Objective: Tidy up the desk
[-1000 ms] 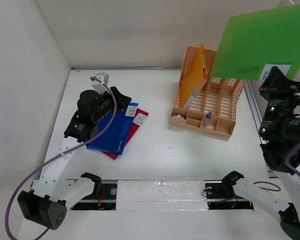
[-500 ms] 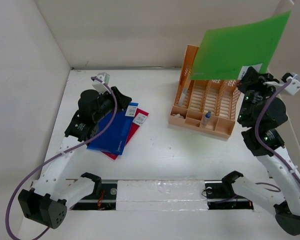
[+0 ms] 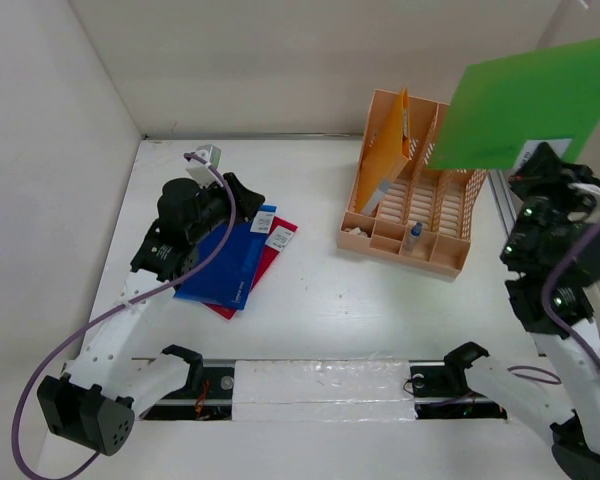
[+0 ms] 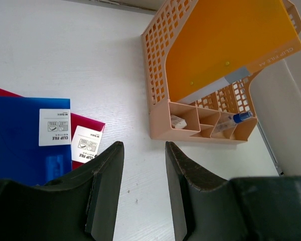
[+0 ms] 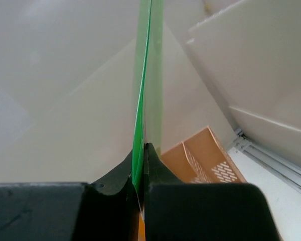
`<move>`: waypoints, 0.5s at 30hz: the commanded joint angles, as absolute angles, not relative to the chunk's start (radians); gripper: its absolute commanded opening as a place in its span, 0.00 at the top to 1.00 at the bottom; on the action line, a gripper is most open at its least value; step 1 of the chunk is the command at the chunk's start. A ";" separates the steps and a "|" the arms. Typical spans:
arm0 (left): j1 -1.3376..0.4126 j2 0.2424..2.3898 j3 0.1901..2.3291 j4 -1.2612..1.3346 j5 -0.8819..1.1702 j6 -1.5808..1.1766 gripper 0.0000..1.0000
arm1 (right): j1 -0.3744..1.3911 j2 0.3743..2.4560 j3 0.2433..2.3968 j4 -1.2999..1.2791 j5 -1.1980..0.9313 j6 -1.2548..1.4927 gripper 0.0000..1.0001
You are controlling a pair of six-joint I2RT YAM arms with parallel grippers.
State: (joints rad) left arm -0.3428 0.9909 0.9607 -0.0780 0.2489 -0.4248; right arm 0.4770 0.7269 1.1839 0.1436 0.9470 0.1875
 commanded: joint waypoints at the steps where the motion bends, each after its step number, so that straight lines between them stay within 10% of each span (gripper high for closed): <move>1: -0.339 0.977 0.968 -0.028 0.255 -0.428 0.65 | 0.476 0.837 1.175 0.103 0.849 0.192 1.00; 15: -0.339 0.974 0.968 -0.040 0.242 -0.420 0.65 | 0.456 0.985 1.151 0.003 0.661 0.210 1.00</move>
State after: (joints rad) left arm -0.3428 0.9882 0.9607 -0.0776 0.2424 -0.4244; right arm 0.4698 0.9947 1.1469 -0.0463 0.7082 0.1810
